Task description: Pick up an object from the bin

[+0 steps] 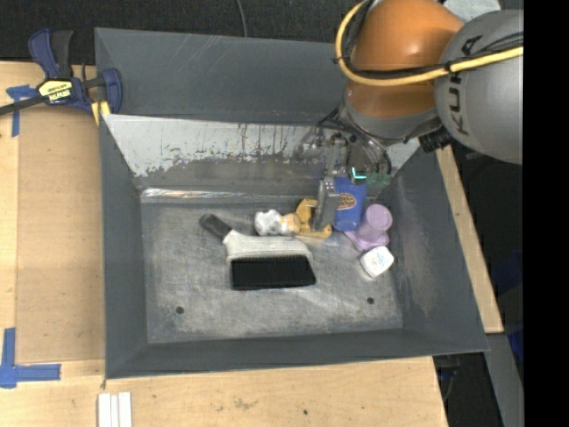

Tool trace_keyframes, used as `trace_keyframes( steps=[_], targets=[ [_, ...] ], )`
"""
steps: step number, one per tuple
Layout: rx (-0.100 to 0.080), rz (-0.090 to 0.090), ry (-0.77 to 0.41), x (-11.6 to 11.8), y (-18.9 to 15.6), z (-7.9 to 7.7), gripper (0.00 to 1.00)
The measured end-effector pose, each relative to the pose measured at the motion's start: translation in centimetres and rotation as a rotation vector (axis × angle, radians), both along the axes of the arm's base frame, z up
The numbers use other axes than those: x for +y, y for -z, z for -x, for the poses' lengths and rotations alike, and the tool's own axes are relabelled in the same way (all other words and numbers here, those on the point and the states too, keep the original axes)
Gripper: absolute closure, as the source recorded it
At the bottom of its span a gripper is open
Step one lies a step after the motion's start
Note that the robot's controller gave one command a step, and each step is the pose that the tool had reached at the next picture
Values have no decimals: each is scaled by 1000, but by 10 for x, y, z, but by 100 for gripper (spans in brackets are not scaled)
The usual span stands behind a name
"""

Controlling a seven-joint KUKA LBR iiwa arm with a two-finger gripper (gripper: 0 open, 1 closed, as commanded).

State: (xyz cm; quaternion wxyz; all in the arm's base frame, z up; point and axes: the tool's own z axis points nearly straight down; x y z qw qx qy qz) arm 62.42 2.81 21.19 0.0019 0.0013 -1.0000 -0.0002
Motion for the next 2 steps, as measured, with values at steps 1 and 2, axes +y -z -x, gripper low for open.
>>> trace_keyframes(
  steps=[1, 2],
  targets=[
    [-8, 0, 1, 0, -4, -2, 0],
    [-11, 0, -15, 12, 62, 19, 0]
  ],
)
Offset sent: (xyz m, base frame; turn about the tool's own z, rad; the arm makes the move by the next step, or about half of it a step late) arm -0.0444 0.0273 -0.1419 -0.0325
